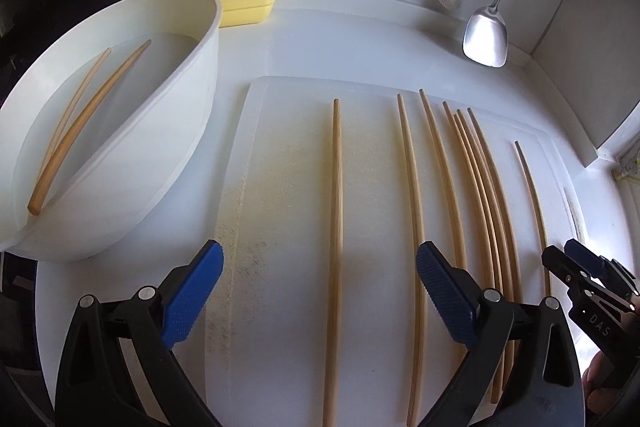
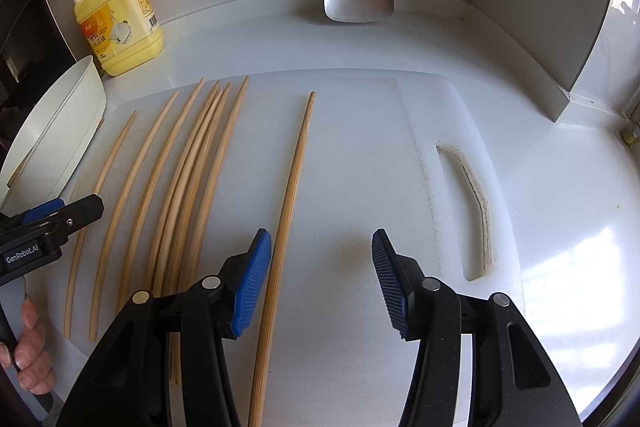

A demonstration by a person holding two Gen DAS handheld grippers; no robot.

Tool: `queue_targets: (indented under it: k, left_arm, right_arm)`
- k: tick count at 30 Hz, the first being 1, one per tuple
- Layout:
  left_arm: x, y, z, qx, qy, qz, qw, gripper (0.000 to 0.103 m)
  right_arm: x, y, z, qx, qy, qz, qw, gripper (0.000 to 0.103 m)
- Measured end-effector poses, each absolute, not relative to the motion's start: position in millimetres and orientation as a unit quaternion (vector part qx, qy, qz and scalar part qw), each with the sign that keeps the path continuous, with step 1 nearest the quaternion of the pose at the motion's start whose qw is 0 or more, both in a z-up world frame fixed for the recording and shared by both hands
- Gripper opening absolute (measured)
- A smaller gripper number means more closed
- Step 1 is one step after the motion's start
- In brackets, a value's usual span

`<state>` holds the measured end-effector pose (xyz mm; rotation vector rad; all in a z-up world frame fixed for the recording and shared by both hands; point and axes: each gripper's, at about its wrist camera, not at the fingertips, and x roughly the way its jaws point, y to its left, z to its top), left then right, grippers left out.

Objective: Organize utensils
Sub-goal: 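Close the left gripper on a chopstick while the right gripper grasps another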

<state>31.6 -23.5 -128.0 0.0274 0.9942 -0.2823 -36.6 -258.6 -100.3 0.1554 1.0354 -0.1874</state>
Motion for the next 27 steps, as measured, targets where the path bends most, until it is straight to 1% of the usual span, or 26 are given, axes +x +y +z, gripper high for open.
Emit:
queue_targets:
  k: [3, 9, 19, 22, 24, 26, 27]
  left_arm:
    - [30.2, -17.3, -124.3, 0.013, 0.464, -0.125, 0.877, 0.095]
    - [34.5, -14.6, -134.6, 0.023, 0.479, -0.106, 0.871, 0.095]
    - [41.5, -20.5, -140.1, 0.040, 0.480, -0.097, 0.871, 0.096]
    - [41.9, -24.7, -139.8, 0.044, 0.477, -0.095, 0.873, 0.095]
    - [38.9, -25.4, -138.5, 0.044, 0.474, -0.104, 0.873, 0.088]
    - [37.6, -27.5, -137.2, 0.050, 0.470, -0.102, 0.875, 0.086]
    - [37.2, -27.5, -136.7, 0.052, 0.469, -0.100, 0.876, 0.084]
  right_arm:
    - [-37.9, -258.3, -99.7, 0.074, 0.491, -0.095, 0.863, 0.050]
    - [-37.6, -255.8, -101.0, 0.062, 0.494, -0.105, 0.861, 0.050]
    - [-35.4, -249.9, -102.1, 0.052, 0.492, -0.114, 0.862, 0.050]
    - [-33.9, -247.9, -102.6, 0.053, 0.491, -0.111, 0.862, 0.046]
    - [-32.8, -246.2, -102.6, 0.051, 0.490, -0.108, 0.863, 0.043]
    - [-31.6, -243.4, -102.4, 0.047, 0.490, -0.105, 0.864, 0.038]
    - [-31.0, -241.8, -102.3, 0.044, 0.489, -0.104, 0.865, 0.035]
